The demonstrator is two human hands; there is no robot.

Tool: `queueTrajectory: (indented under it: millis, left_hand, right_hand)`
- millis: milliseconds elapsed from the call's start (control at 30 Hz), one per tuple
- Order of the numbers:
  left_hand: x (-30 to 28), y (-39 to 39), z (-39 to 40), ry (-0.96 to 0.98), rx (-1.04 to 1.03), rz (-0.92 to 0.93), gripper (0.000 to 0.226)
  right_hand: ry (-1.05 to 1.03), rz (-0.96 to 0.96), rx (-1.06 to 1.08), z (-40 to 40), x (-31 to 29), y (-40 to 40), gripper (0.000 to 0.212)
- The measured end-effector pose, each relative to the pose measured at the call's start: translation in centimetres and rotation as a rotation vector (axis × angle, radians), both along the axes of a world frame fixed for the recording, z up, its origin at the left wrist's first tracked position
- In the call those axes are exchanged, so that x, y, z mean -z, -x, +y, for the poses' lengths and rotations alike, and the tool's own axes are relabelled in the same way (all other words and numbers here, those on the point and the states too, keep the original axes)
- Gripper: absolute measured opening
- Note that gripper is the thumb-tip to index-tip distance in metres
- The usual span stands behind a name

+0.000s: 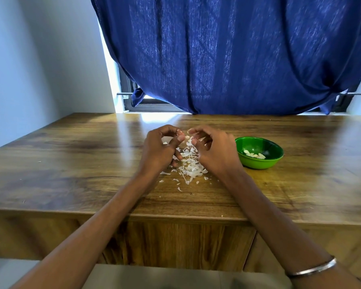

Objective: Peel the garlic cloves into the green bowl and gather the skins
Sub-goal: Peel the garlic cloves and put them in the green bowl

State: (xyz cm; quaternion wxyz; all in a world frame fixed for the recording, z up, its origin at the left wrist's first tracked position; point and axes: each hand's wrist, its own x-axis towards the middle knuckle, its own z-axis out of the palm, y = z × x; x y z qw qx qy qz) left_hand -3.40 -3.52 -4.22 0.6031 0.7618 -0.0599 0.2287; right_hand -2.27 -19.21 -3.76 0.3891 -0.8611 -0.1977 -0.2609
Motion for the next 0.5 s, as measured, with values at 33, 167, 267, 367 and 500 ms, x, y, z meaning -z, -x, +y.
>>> queueTrajectory:
  millis: [33,167,267,367,500]
  left_hand:
    - [0.02,-0.09,0.01,-0.012,0.0,0.003,0.007]
    - [0.08,-0.21,-0.1,-0.046,-0.001,-0.005,0.009]
    - [0.1,-0.35,-0.11,-0.087,-0.056,-0.065,0.008]
    - [0.0,-0.27,-0.22,-0.26,-0.161,-0.195,0.011]
    - [0.08,0.08,-0.42,-0.404,-0.233,-0.304,0.019]
  right_hand:
    - [-0.029,-0.006,-0.026,0.03,-0.17,0.16,0.021]
    - [-0.063,-0.035,-0.066,0.04,-0.17,0.25,0.013]
    - [-0.101,-0.067,-0.091,0.03,-0.03,0.26,0.011]
    - [-0.136,-0.09,-0.116,0.13,0.0,0.48,0.01]
    - [-0.235,-0.014,-0.154,0.23,0.02,0.89,0.005]
